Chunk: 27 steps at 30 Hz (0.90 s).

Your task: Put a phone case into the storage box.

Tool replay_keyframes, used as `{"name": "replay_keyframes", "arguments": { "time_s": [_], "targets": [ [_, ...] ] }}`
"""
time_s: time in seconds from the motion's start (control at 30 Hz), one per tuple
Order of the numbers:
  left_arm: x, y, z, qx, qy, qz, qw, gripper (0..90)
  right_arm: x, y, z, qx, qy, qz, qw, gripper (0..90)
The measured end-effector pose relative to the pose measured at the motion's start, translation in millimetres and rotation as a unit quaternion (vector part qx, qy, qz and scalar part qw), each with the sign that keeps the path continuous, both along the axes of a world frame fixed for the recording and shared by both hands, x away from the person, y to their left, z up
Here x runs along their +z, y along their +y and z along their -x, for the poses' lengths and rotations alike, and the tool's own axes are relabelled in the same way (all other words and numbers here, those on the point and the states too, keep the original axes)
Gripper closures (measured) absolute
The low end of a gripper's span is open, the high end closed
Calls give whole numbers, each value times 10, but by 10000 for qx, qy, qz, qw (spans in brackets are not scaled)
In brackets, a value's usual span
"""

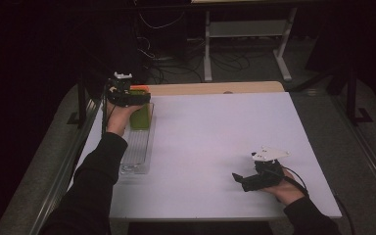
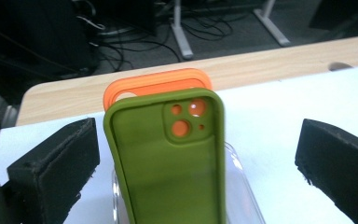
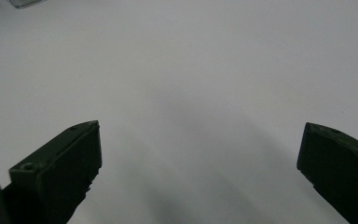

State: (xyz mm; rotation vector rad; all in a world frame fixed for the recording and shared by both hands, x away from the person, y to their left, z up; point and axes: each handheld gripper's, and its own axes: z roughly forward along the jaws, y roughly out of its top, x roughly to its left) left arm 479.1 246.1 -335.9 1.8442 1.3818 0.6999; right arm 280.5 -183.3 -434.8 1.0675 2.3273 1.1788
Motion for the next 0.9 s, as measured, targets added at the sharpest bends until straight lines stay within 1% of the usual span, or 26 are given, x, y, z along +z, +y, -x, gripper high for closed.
{"name": "replay_keyframes", "arguments": {
  "time_s": [0.03, 0.07, 0.1, 0.13, 0.17, 0.2, 0.23, 0.27, 0.33, 0.4, 0.43, 0.47, 0.5, 0.53, 0.57, 0.6, 0.63, 0.7, 0.73, 0.77, 0.8, 0.83, 0.9],
  "targets": [
    [10, 3, 19, -65, 29, 5, 10000, 0, 1, 2, 4, -5, 38, -11, 10000, 0],
    [19, 4, 45, -143, 51, 40, 9999, 0, 2, 2, 4, 0, 27, -5, 10000, 0],
    [28, 8, 73, -260, 80, 38, 9996, 0, 1, 2, 2, 16, 5, -1, 10000, 0],
    [31, 4, 105, -371, 87, 82, 9992, 0, 2, 3, 3, 11, 9, -6, 10000, 0],
    [32, 2, 141, -501, 122, 103, 9986, 0, 2, 3, 4, 10, 9, -5, 10000, 0],
    [35, 4, 191, -695, 155, 117, 9974, 0, 2, 3, 4, 12, 11, -4, 10000, 0],
    [32, 1, 223, -798, 160, 163, 9965, 0, 2, 3, 4, 11, 11, -5, 10000, 0],
    [35, 6, 266, -938, 204, 100, 9953, 0, 2, 3, 5, 10, 15, -5, 10000, 0],
    [29, 9, 359, -1209, 208, 78, 9924, 0, 0, 4, 4, 19, 17, -3, 10000, 0],
    [23, 12, 426, -1389, 228, 142, 9899, 0, -3, 4, 1, 16, -10, 13, 10000, 0],
    [19, 11, 462, -1500, 228, 186, 9882, 0, -4, 6, 0, 20, -13, 13, 10000, 0],
    [18, 14, 497, -1618, 234, 183, 9864, 0, -4, 10, 7, 10, 43, 7, 10000, 0],
    [13, 2, 534, -1702, 222, 255, 9848, 0, -7, 11, 5, 19, 25, 9, 10000, 0],
    [14, 7, 564, -1849, 236, 205, 9823, 0, -7, 11, 5, 23, 36, 13, 10000, 0],
    [8, -6, 602, -1895, 229, 267, 9813, 0, -7, 11, 3, 32, 40, 25, 10000, 0],
    [8, -6, 643, -2027, 212, 202, 9788, 0, -7, 12, 5, 22, 58, 19, 10000, 0],
    [8, -2, 667, -2107, 207, 162, 9772, 0, -8, 13, 6, 24, 62, 21, 10000, 0],
    [-3, -19, 745, -2253, 169, 232, 9739, 0, -7, 12, 6, 35, 73, 26, 10000, 0],
    [-3, -18, 769, -2320, 166, 197, 9724, 0, -6, 12, 6, 43, 74, 26, 10000, 0],
    [-7, -30, 807, -2344, 175, 258, 9716, 0, -7, 9, 5, 56, 64, 48, 10000, 0],
    [-12, -37, 840, -2427, 129, 256, 9697, 0, -6, 9, 5, 54, 66, 40, 10000, 0],
    [-19, -44, 862, -2458, 125, 278, 9688, 0, -6, 10, 5, 46, 68, 18, 10000, 0],
    [-27, -57, 922, -2560, 120, 320, 9661, 0, -5, 9, 6, 56, 65, 29, 10000, 0]
  ]
}}
